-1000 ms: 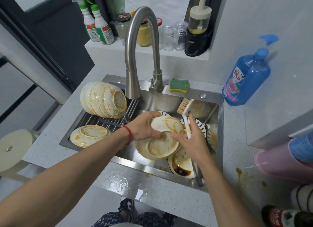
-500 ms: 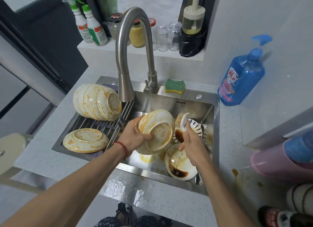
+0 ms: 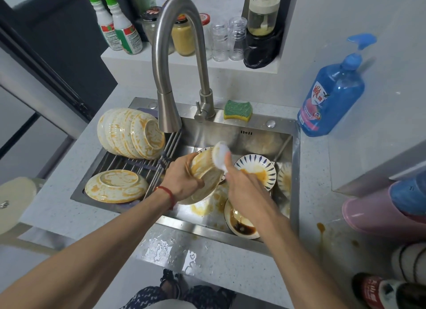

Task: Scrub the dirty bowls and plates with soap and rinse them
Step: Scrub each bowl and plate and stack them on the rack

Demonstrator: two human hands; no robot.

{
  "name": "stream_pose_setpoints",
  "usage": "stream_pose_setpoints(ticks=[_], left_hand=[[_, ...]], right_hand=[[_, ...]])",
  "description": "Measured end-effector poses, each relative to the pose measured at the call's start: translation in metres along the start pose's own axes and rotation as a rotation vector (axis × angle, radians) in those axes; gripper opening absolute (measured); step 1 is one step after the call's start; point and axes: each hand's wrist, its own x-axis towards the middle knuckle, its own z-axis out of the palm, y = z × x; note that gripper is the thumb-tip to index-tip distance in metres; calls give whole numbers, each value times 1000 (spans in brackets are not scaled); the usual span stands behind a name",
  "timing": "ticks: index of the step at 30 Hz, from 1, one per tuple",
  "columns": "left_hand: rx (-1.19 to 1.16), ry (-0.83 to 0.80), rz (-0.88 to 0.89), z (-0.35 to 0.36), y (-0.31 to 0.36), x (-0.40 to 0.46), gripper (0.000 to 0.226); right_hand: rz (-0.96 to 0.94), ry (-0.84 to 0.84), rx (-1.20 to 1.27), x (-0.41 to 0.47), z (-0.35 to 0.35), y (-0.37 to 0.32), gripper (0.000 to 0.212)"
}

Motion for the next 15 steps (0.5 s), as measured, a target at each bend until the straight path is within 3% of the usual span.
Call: stream_pose_setpoints(ticks=[2, 6, 10, 15], left_hand=[[4, 9, -3, 0, 0, -2, 45], [-40, 17, 14, 2, -3, 0, 56], [-34, 11, -8, -2, -2, 0, 43], [-149, 10, -22, 1, -9, 5, 51]], right_hand=[[41, 9, -27, 6, -2, 0, 76], [-125, 6, -61, -16, 17, -21, 76], [16, 45, -96, 9, 5, -3, 77], [-134, 15, -136, -16, 17, -27, 75]])
